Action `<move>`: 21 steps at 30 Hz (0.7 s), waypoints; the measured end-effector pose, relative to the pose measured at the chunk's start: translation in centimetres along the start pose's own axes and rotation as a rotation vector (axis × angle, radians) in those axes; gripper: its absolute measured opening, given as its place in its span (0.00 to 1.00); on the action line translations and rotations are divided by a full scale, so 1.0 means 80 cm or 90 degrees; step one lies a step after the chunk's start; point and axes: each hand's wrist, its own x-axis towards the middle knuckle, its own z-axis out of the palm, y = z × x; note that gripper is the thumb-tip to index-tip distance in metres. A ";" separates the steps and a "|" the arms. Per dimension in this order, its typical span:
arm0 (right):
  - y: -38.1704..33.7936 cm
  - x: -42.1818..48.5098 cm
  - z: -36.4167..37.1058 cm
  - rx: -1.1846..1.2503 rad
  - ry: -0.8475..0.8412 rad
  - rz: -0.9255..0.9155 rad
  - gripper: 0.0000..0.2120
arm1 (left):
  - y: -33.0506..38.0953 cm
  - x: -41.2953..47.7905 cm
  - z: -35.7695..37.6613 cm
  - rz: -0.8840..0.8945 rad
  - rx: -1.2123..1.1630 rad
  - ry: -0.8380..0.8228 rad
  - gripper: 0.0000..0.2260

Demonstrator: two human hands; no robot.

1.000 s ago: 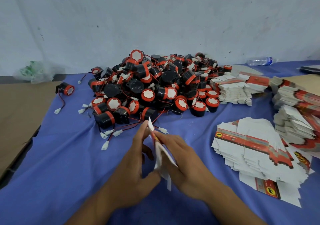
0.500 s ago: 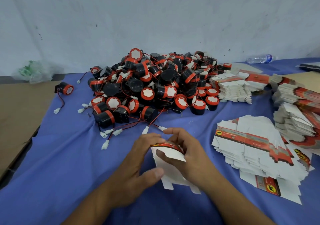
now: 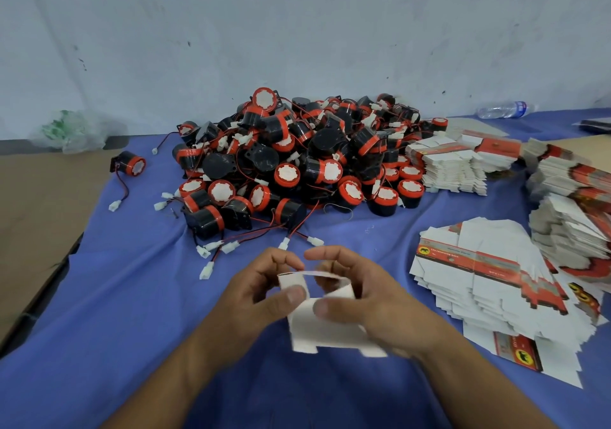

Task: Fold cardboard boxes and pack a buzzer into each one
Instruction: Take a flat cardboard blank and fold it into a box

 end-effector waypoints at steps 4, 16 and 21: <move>0.003 0.007 0.007 0.002 0.166 -0.027 0.14 | -0.005 -0.001 0.012 -0.007 0.051 -0.046 0.21; 0.016 0.009 0.023 0.002 0.064 -0.048 0.15 | -0.020 0.013 0.007 -0.107 -0.070 0.229 0.10; 0.020 0.018 0.013 0.188 0.236 -0.048 0.09 | -0.015 0.007 0.027 0.042 -0.006 0.089 0.30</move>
